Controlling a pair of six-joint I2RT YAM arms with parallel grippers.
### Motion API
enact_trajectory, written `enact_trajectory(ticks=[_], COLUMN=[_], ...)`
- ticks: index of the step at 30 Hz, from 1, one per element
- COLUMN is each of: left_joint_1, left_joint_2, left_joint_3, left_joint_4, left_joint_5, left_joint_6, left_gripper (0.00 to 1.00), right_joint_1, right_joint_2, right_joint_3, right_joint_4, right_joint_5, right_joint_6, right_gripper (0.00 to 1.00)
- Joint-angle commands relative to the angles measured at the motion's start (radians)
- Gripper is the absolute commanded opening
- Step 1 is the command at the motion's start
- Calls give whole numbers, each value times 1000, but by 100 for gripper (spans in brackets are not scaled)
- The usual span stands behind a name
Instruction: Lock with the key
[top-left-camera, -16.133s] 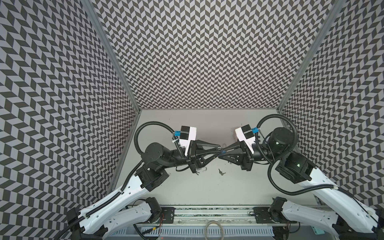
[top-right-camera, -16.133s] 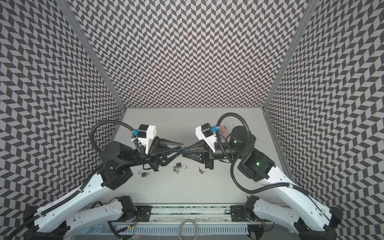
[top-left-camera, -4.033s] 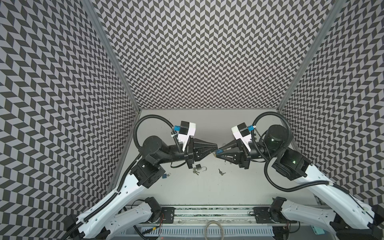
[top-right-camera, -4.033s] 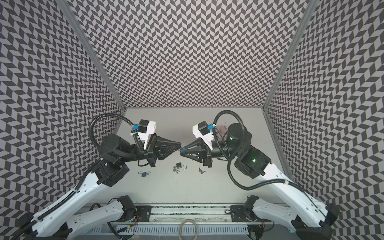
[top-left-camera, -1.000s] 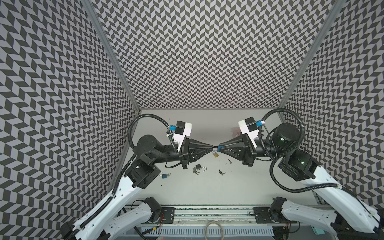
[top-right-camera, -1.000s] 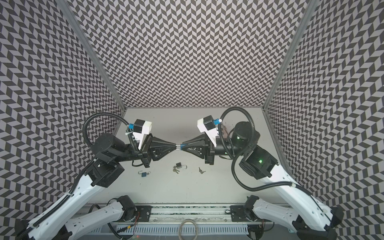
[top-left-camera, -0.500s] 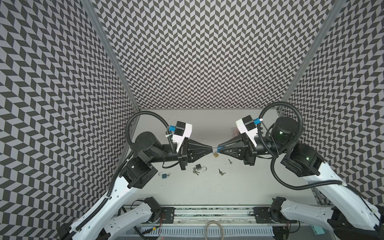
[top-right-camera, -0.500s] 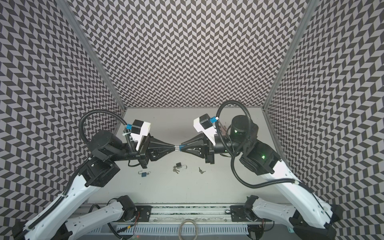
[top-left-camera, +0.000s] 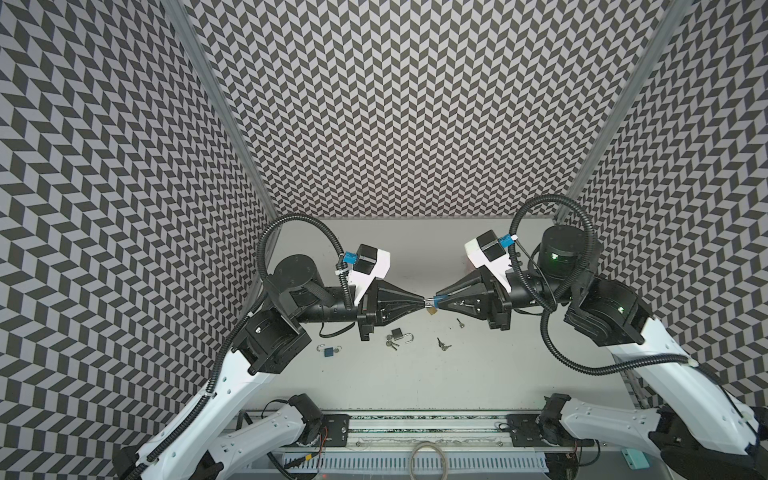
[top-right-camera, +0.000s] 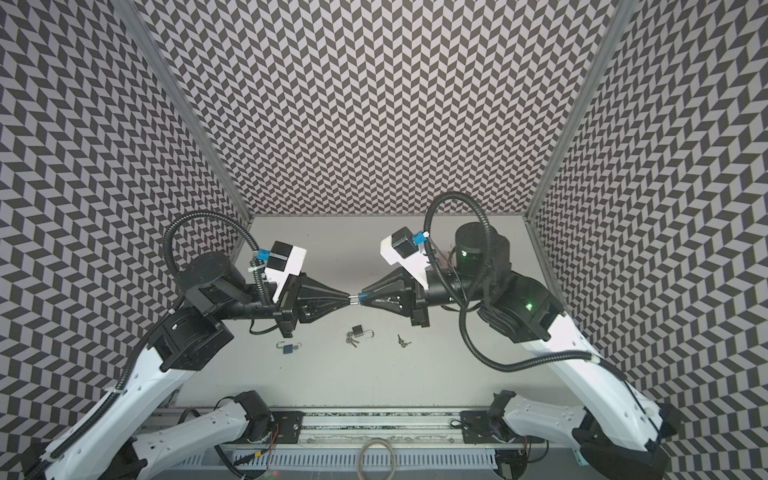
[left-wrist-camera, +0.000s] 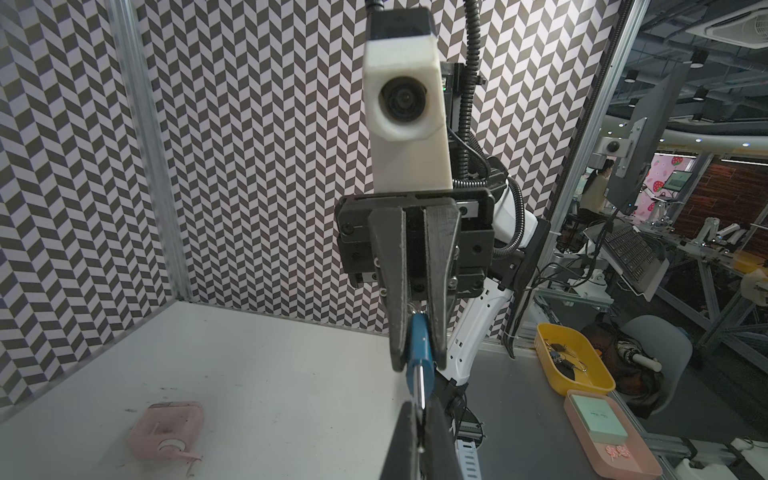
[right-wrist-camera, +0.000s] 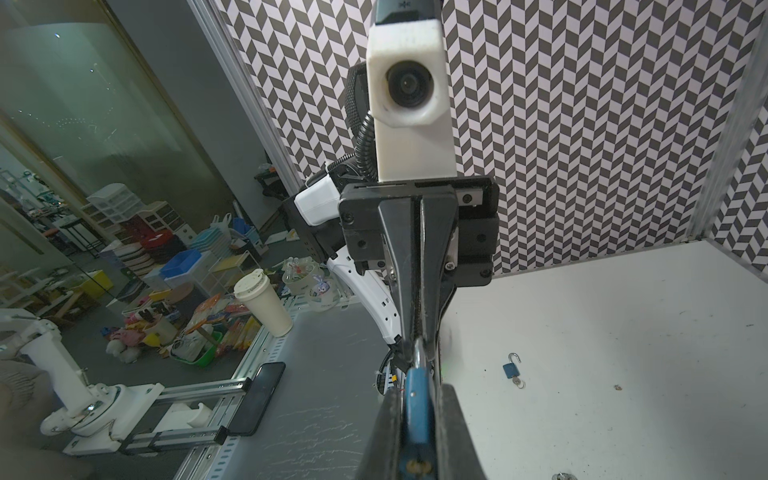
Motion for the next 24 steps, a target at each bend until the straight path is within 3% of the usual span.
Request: enact_trajectory(ticks=[1,5,9,17,24], left_joint_1=[-16,-89,-149,-47,-15], left_joint_2=[-5,17,44,-30,-43], left_joint_3=[8,-34,-29,-5,12], left_joint_4=[34,175,182,67,60], left_joint_5=[41,24,-3,-18,-8], left_joint_6=[-4,-67,-54,-16,-23], left_gripper=[0,0,0,0,0], right_joint_1=[-1,74,79,-9,-22], right_joint_2=[4,39,33,-59,-82], right_joint_3=[13,-16,-34,-43,-45], right_joint_4=[52,102,146,116,104], right_joint_5=[3,31,31,30,24], right_joint_6=[-7,5,17,6,4], right_gripper=[0,0,0,0,0])
